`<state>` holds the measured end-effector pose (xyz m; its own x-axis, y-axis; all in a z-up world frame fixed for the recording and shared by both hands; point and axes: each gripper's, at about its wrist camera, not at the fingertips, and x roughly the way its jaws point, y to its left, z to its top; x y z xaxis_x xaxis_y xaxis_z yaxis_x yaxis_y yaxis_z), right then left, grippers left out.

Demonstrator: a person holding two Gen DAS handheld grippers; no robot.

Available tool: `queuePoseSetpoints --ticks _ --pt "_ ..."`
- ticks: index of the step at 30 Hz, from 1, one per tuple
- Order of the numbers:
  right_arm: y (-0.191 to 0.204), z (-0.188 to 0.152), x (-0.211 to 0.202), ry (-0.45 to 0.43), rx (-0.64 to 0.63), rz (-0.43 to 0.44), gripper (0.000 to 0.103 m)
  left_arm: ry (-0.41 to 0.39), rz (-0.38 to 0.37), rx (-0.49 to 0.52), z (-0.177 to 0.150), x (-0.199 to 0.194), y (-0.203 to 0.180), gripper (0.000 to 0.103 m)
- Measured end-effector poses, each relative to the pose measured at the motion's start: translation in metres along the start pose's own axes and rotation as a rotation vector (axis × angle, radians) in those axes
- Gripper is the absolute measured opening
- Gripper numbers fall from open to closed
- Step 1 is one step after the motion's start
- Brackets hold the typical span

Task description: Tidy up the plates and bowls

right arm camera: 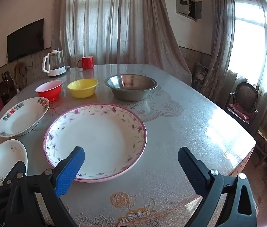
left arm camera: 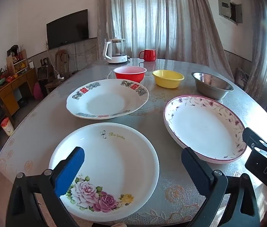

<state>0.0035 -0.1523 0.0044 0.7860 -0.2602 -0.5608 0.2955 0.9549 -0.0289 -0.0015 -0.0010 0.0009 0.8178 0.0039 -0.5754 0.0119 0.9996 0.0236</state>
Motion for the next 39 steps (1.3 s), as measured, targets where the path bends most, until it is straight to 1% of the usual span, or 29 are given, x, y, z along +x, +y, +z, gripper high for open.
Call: queuePoseSetpoints --ticks 1,2,3,5,6,7,10,11,15,26,39 --pt "0.0 0.0 0.001 0.005 0.001 0.001 0.101 -0.003 -0.001 0.001 0.0 -0.001 0.0 0.103" --pt "0.0 0.0 0.002 0.01 0.001 0.003 0.101 0.006 -0.014 -0.025 -0.001 -0.002 0.004 0.103" --pt "-0.001 -0.001 0.003 0.015 0.004 0.008 0.101 0.026 -0.01 -0.025 0.003 0.0 0.003 0.103" --pt "-0.002 0.0 0.006 0.022 0.009 0.017 0.101 0.029 -0.008 -0.028 0.008 0.001 0.004 0.103" --pt "-0.002 0.0 0.008 0.025 0.008 0.018 0.101 0.014 -0.009 -0.033 0.006 -0.002 0.006 0.103" --pt "0.006 -0.003 0.004 -0.009 -0.021 0.008 0.101 0.009 -0.007 -0.036 0.005 -0.004 0.009 0.103" --pt "0.003 -0.004 0.002 -0.007 -0.015 0.027 0.101 0.01 0.002 -0.026 0.006 -0.001 0.006 0.103" --pt "0.008 -0.003 0.007 0.003 -0.022 0.021 0.101 0.013 0.006 -0.026 0.006 0.001 0.006 0.103" --pt "0.008 -0.003 0.013 0.007 -0.018 0.026 0.101 0.035 0.01 -0.028 0.005 0.007 0.006 0.103" --pt "0.007 0.0 0.014 -0.021 -0.015 0.033 0.101 0.053 0.011 -0.023 0.006 0.015 0.006 0.103" --pt "0.009 0.003 0.014 -0.029 -0.013 0.036 0.101 0.054 0.005 -0.021 0.006 0.015 0.006 0.103"
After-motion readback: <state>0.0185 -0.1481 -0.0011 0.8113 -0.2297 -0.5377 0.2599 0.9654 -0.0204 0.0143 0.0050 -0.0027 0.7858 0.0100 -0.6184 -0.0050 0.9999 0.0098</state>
